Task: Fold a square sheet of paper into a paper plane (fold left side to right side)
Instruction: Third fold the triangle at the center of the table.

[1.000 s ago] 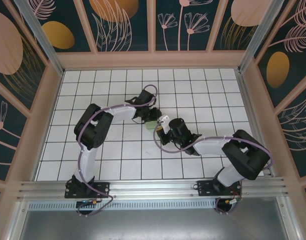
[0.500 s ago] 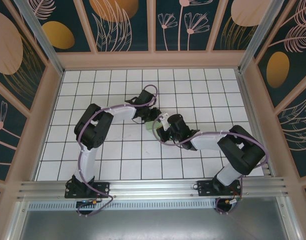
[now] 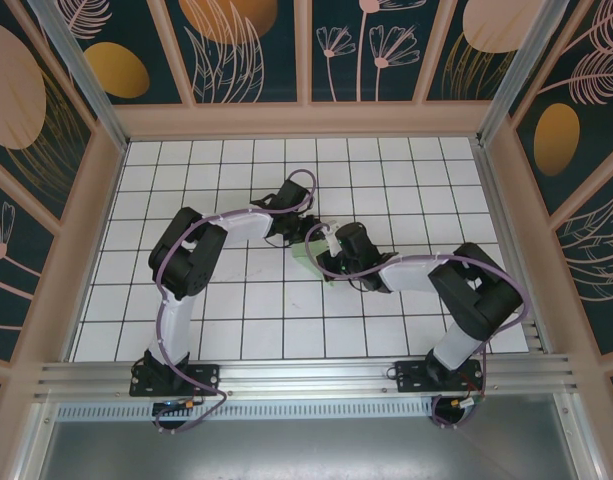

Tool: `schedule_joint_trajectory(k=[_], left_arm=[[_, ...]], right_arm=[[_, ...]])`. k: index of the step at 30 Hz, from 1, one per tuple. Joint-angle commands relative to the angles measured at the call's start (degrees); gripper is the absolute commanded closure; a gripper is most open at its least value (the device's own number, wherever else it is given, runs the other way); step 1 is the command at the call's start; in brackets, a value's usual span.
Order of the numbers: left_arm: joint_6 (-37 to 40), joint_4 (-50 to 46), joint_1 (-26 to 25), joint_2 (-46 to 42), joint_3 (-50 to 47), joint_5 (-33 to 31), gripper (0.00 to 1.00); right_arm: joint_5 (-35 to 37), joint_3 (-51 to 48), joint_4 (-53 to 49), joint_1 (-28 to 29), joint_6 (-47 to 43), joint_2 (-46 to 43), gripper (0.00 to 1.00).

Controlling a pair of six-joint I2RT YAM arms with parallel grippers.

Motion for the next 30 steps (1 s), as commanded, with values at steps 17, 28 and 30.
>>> schedule_joint_trajectory(k=[17, 28, 30], left_arm=[[1.08, -1.35, -0.75, 2.93, -1.08, 0.26, 0.71], [1.27, -1.44, -0.77, 2.76, -1.11, 0.0, 0.71], [1.24, -1.44, -0.79, 2.67, -1.12, 0.0, 0.71]], right_arm=[[-1.04, 2.06, -2.7, -1.6, 3.91, 2.21, 1.0], [-0.86, 3.35, -3.42, -1.73, 4.71, 4.08, 1.0], [-0.86, 3.52, -3.69, -1.74, 4.84, 4.27, 1.0]])
